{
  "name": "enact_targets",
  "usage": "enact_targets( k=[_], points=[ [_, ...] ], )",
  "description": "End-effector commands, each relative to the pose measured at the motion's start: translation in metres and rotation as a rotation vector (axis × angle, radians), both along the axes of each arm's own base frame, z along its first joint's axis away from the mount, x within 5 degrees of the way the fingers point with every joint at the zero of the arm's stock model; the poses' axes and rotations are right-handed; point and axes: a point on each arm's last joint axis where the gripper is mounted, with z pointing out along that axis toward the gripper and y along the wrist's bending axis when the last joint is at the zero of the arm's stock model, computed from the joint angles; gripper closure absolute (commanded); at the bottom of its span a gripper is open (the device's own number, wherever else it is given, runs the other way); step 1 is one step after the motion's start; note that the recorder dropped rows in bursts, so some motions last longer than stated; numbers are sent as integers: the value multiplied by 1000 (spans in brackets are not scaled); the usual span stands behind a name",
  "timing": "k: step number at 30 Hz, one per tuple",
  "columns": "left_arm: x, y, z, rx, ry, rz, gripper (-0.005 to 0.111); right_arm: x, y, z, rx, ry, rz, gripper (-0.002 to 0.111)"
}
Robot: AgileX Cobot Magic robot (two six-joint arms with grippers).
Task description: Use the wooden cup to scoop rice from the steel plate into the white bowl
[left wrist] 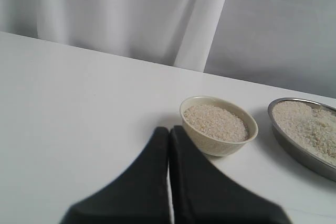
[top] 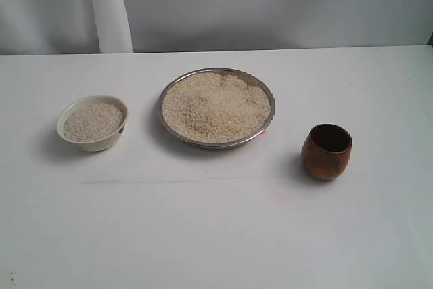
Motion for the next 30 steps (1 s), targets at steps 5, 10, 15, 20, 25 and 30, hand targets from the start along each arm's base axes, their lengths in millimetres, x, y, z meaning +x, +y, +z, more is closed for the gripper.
enact_targets(
  k=[5, 10, 15, 20, 25, 30],
  points=[
    [0, 0, 0, -7, -2, -5, 107, 0, 0, -1, 6, -1, -7, 108],
    [0, 0, 0, -7, -2, -5, 107, 0, 0, -1, 6, -1, -7, 108],
    [0, 0, 0, -7, -2, -5, 107, 0, 0, 1, 3, -25, -6, 108],
    [0, 0, 0, -7, -2, -5, 107, 2, 0, 16, -19, -186, 1, 108],
    [0, 0, 0, -7, -2, -5, 107, 1, 1, 37, -52, -417, 11, 108],
    [0, 0, 0, -7, -2, -5, 107, -4, 2, 55, -81, -618, 19, 108]
  ],
)
